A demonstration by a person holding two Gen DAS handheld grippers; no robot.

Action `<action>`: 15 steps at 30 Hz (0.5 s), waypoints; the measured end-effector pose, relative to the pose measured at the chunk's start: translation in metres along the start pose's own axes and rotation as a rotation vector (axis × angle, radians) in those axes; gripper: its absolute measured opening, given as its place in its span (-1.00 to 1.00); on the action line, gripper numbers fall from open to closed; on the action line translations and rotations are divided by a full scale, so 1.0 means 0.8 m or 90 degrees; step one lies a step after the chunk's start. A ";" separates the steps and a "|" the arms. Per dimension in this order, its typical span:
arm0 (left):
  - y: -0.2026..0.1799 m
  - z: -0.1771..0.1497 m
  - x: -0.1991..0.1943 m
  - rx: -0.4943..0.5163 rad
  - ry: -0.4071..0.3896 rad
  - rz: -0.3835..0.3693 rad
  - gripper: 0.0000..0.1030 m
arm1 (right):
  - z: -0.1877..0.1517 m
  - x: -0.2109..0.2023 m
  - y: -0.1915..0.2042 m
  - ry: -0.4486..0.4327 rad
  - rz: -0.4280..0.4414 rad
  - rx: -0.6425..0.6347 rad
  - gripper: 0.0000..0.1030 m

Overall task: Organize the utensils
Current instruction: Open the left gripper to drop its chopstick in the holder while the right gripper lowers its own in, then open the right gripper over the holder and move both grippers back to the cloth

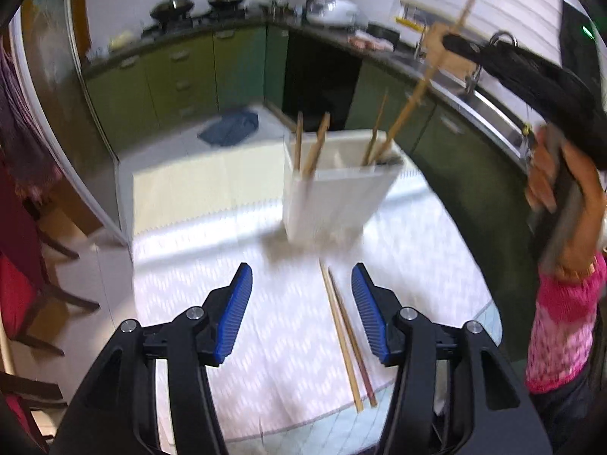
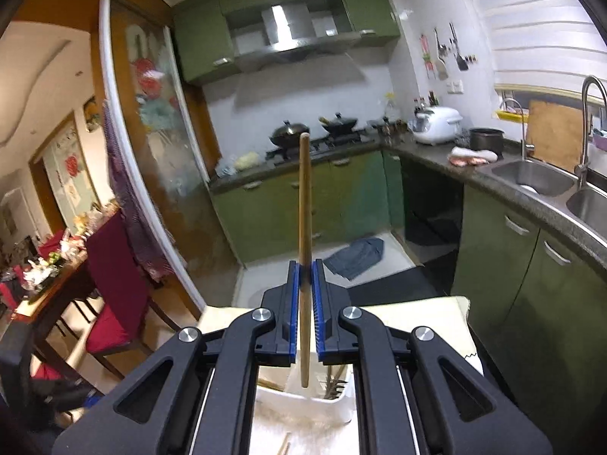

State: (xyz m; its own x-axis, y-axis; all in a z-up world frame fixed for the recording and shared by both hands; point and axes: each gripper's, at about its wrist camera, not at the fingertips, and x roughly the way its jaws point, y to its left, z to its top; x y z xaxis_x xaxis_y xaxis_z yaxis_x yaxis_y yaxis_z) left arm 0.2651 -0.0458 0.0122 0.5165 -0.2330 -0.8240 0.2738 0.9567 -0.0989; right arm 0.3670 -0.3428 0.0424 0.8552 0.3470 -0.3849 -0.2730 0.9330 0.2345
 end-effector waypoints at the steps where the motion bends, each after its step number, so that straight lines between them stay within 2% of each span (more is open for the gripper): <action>1: 0.003 -0.008 0.008 -0.003 0.014 -0.002 0.02 | -0.005 0.011 -0.002 0.004 -0.006 -0.001 -0.85; 6: 0.009 -0.024 0.032 -0.010 0.052 -0.003 0.02 | -0.043 0.061 -0.005 0.062 -0.016 -0.020 -0.84; 8: 0.007 -0.023 0.042 -0.013 0.064 -0.006 0.02 | -0.054 0.071 -0.003 0.082 -0.017 -0.035 -0.53; 9: 0.005 -0.023 0.046 -0.012 0.067 -0.006 0.02 | -0.059 0.074 -0.001 0.084 -0.015 -0.040 -0.47; 12: -0.005 -0.028 0.064 -0.003 0.087 -0.001 0.02 | -0.067 0.053 0.002 0.071 -0.012 -0.049 -0.45; 15: -0.017 -0.035 0.089 0.002 0.114 0.003 0.02 | -0.078 0.011 -0.001 0.053 0.005 -0.043 -0.40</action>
State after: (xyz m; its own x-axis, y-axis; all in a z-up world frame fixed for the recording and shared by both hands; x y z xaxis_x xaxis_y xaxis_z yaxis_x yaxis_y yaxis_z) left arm 0.2754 -0.0704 -0.0611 0.3649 -0.1941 -0.9106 0.2753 0.9568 -0.0936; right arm 0.3469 -0.3345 -0.0171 0.8136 0.3589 -0.4574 -0.3116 0.9334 0.1782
